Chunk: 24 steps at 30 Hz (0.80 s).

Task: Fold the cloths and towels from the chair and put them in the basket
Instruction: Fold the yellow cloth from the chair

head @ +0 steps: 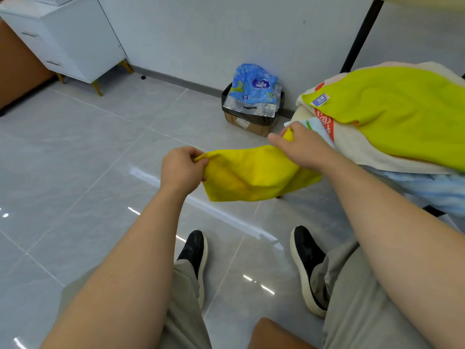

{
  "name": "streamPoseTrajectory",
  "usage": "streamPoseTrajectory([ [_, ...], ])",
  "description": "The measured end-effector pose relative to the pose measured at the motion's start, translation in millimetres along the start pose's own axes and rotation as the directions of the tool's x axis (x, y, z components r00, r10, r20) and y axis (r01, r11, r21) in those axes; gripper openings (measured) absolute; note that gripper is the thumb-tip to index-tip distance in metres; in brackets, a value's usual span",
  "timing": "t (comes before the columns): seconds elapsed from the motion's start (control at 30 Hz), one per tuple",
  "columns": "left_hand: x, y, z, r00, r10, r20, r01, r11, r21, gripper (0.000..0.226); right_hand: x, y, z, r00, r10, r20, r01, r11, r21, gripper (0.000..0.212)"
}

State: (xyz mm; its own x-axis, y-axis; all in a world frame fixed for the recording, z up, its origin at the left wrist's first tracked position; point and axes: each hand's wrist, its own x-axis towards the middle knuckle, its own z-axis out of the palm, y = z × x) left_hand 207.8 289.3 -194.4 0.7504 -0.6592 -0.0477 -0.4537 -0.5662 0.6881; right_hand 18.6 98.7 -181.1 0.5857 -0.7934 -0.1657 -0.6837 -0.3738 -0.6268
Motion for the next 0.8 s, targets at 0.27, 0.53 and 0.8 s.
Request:
streamPoseTrajectory([
  [0.27,-1.9,-12.3,-9.3,0.971,-0.232,-0.049,0.218,0.955,-0.203,0.012,-3.1,6.9,-18.0,0.968,0.247,0.043,-0.226,0.788,0.572,0.068],
  [0.53,-6.1,-16.9,-13.7,0.971,-0.24,-0.002,0.223,0.907,-0.358,0.014,-13.2,3.7,-18.7,0.948,0.313,-0.057,-0.219,0.772,0.597,0.013],
  [0.8,-1.5,-15.1,-19.7,0.972,-0.235,0.025,0.226,0.89,-0.395,0.007,-7.9,11.7,-25.5,0.976,0.216,-0.032,-0.15,0.77,0.62,0.013],
])
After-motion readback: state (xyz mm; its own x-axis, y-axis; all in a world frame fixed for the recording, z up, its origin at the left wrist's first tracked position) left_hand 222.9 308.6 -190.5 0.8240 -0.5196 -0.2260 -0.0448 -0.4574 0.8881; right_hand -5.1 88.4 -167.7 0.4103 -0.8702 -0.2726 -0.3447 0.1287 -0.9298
